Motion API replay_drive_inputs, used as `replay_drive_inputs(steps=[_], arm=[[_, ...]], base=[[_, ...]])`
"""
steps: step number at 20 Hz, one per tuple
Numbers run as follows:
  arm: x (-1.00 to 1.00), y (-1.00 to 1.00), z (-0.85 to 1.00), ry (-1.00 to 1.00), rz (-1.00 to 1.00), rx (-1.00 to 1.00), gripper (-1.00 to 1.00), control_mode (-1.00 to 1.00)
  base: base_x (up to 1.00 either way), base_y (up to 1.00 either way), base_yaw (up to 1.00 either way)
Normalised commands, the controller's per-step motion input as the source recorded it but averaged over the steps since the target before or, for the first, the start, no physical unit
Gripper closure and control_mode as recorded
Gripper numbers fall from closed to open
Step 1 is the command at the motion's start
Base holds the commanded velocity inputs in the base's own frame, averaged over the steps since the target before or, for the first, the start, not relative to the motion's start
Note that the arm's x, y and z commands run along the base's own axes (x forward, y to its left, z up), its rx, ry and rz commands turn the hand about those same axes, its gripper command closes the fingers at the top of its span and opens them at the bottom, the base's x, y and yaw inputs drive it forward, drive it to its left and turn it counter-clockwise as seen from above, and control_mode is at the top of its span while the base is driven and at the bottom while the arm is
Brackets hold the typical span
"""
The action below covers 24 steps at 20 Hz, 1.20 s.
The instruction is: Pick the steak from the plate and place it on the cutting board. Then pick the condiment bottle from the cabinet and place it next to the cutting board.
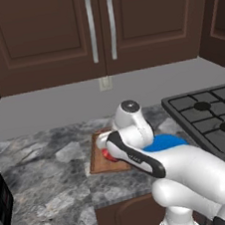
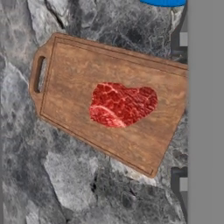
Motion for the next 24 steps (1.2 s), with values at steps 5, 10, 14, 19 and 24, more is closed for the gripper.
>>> replay_drive_inputs(steps=[5,10,14,19,24], arm=[[-0.35,0.00,0.14,-0.02,0.18,0.00,-1.00,-1.00],[-0.45,0.00,0.14,-0.03,0.18,0.00,-1.00,-1.00],[-0.45,0.00,0.23,-0.05,0.14,0.00,-1.00,-1.00],[-0.39,0.00,0.32,-0.04,0.13,0.00,-1.00,-1.00],[-0.44,0.00,0.32,-0.07,0.13,-0.01,-1.00,-1.00]], base=[[0.00,0.00,0.00],[0.00,0.00,0.00],[0.00,0.00,0.00],[0.00,0.00,0.00],[0.00,0.00,0.00]])
